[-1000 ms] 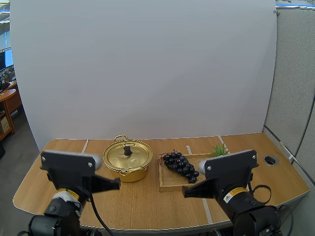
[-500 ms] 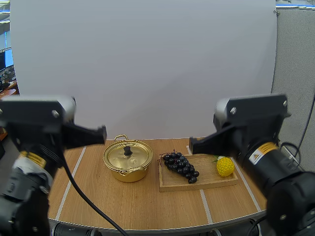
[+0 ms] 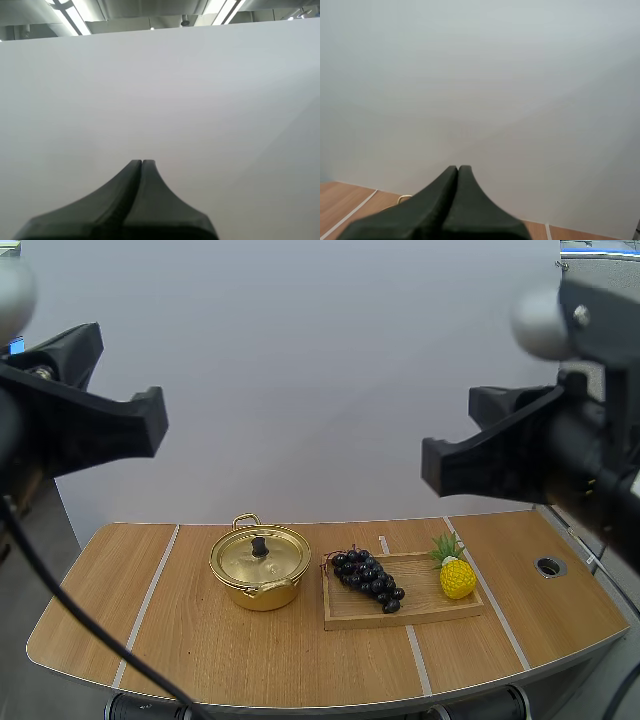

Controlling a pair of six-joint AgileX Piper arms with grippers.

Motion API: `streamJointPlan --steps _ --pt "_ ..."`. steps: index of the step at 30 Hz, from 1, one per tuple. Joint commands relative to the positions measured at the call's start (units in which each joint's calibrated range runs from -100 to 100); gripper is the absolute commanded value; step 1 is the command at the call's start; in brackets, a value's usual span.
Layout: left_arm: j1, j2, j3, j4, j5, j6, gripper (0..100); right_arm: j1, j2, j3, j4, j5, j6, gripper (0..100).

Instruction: Open the pot, put the pineapple inside, and close it

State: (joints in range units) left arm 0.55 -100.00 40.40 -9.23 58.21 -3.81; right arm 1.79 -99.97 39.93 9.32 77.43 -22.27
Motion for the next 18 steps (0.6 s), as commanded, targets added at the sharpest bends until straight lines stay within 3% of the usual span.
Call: streamJointPlan --steps 1,5,15,18 --pt "0.11 0.00 -6.56 0.52 20.38 0.22 0 -0.20 -0.03 -6.80 -0.17 11.02 -0.05 0" --pt "0.11 0.00 -10.56 0.52 32.86 0.22 0 -0.20 -0.03 -8.88 -0.17 21.89 -0.05 0" --pt "0.11 0.00 -11.11 0.52 41.06 0.22 0 -0.20 -0.03 -8.88 -0.29 22.57 0.06 0" --pt "0.11 0.69 -11.11 0.64 41.60 0.22 0 -0.20 -0.03 -8.88 -1.64 22.57 2.81 0"
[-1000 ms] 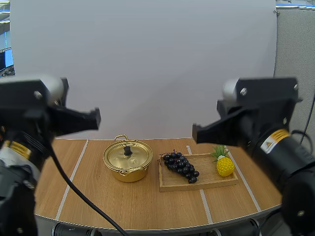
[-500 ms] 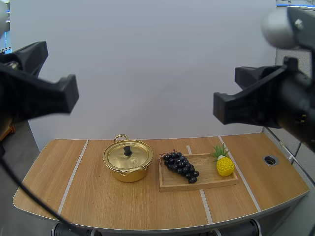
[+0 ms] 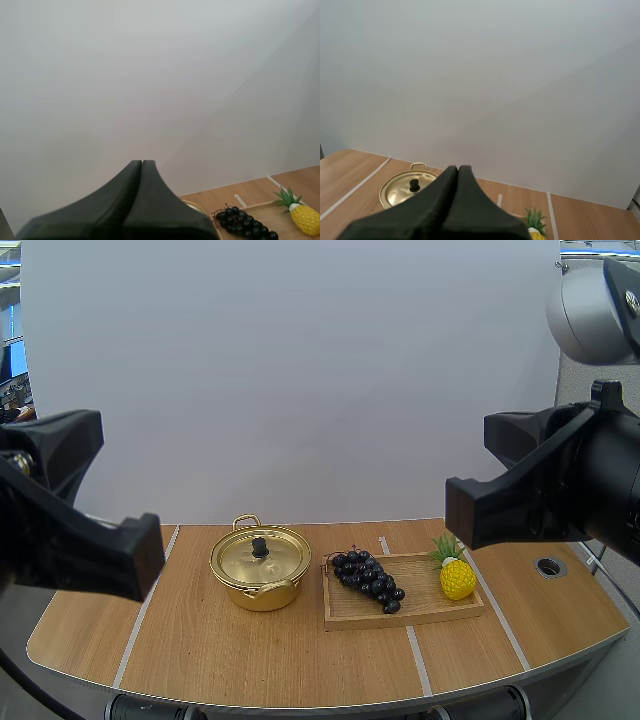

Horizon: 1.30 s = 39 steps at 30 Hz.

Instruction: Open the pot, put the pineapple inside, and close it

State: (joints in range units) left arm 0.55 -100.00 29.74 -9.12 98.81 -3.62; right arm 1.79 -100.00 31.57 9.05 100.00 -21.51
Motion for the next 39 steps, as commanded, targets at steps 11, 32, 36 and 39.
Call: streamJointPlan --steps 11,32,36,39 --pt "0.11 14.85 -0.45 0.80 1.19 0.03 0 -0.20 11.64 -0.39 -5.93 0.00 4.43 0" --pt "0.11 43.79 -0.45 0.80 1.19 0.27 0 -0.20 31.46 -0.39 -5.93 0.00 4.72 0" --pt "0.11 48.54 -0.45 0.80 1.19 2.21 0 -0.20 33.53 -0.39 -5.93 0.00 4.72 0" --pt "0.11 51.62 -0.45 0.67 1.19 2.93 0 -0.20 34.12 -0.39 -5.93 0.00 4.72 0"
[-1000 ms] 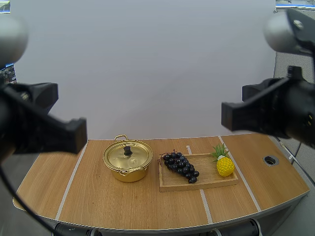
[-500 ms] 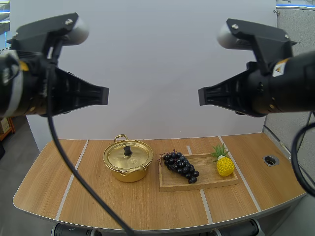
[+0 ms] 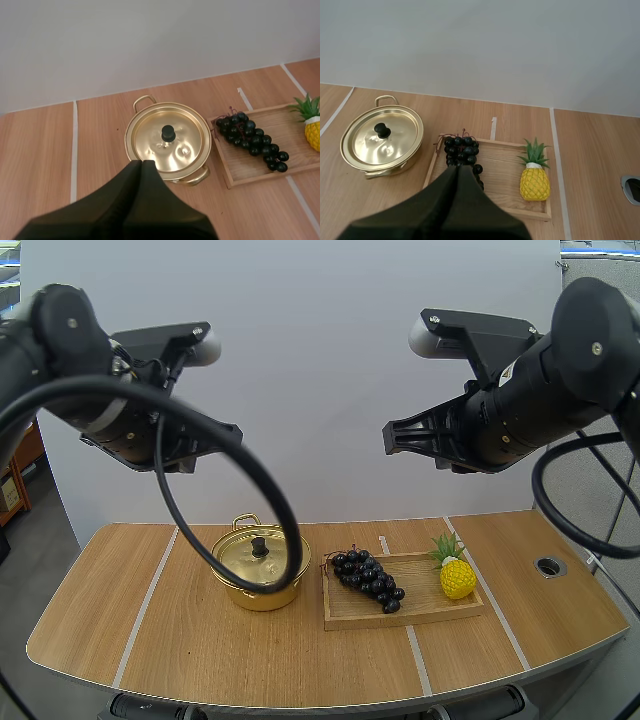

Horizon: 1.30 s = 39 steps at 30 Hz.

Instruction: Open the pot, put the pineapple inside, and close it

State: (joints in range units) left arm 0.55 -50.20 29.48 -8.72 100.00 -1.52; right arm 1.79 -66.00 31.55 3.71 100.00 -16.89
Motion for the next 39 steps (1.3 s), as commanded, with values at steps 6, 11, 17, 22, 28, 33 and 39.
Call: streamJointPlan --steps 6,11,17,22,28,33,39 --pt "0.11 5.92 -0.19 -0.36 0.00 1.14 0 -0.20 0.24 -0.37 -0.69 0.00 0.10 0" --pt "0.11 6.71 -0.19 -0.36 0.00 -0.65 2 -0.20 0.24 -0.37 -1.34 0.00 0.10 0" --pt "0.11 6.71 -0.19 -0.36 -1.36 -0.65 47 -0.20 0.24 -0.37 -2.85 0.00 0.10 59" --pt "0.11 6.71 -0.19 -0.36 -1.36 3.21 100 -0.20 0.24 -0.37 -3.19 0.00 0.10 100" --pt "0.11 7.65 -0.19 -0.36 -0.34 6.07 100 -0.20 0.24 -0.37 -3.71 0.00 0.10 100" --pt "0.11 8.80 -0.19 -0.36 -4.02 7.04 100 -0.20 0.24 -0.37 -3.71 0.00 0.10 100" --pt "0.11 8.92 -0.19 -4.01 -15.03 9.37 100 -0.20 0.24 -0.37 -3.71 0.00 0.10 100"
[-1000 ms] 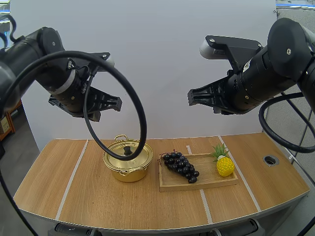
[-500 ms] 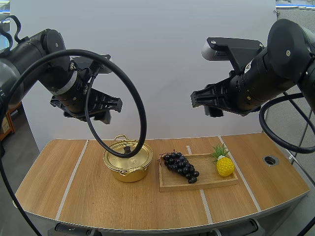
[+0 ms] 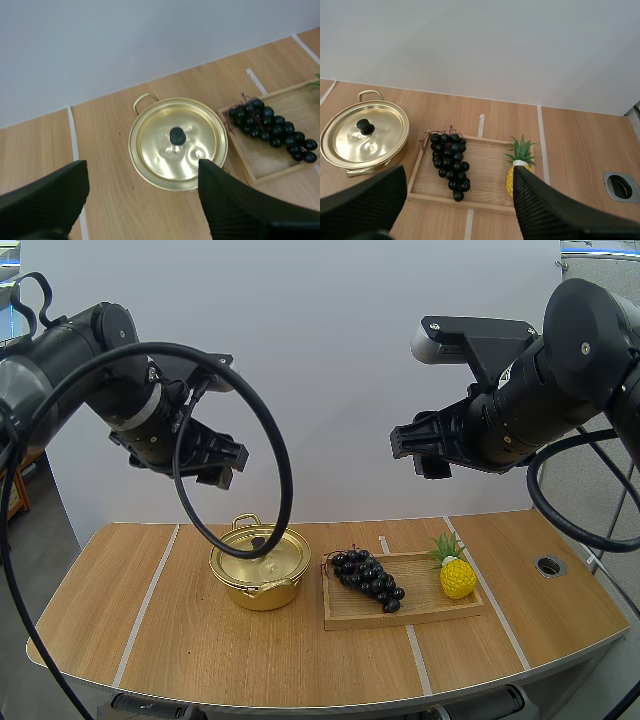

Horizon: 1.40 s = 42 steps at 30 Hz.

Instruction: Open the pot, put the pineapple inside, and close it

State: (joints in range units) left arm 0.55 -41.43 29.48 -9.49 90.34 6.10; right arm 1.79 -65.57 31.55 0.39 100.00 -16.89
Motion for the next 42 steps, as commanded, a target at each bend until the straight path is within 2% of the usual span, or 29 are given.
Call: streamJointPlan --steps 1,11,15,23,33,39,42 --pt "0.11 0.15 -0.19 -4.27 -6.00 2.70 100 -0.20 -0.19 -0.37 -0.39 0.00 0.10 100" --pt "0.11 4.07 -0.19 -15.62 -4.48 18.26 100 -0.20 -0.19 -0.37 -0.39 0.00 0.10 100" --pt "0.11 9.44 -0.19 -17.48 -1.47 23.18 100 -0.20 -0.19 -0.37 -0.39 0.00 0.10 100" --pt "-0.22 20.40 -0.23 -17.48 -5.07 26.98 100 -0.20 -0.19 -0.37 -0.39 0.00 0.10 100" --pt "-2.64 32.39 -3.86 -13.73 -7.04 27.19 100 -0.20 -0.19 -0.37 -0.39 0.00 0.10 100" --pt "-3.74 38.11 -8.68 -7.44 -7.04 22.56 100 -0.20 -0.19 -0.37 -0.39 0.00 0.10 100" --pt "-3.73 40.56 -10.46 -5.15 -7.04 21.27 100 -0.20 -0.19 -0.37 -0.39 0.00 0.10 100"
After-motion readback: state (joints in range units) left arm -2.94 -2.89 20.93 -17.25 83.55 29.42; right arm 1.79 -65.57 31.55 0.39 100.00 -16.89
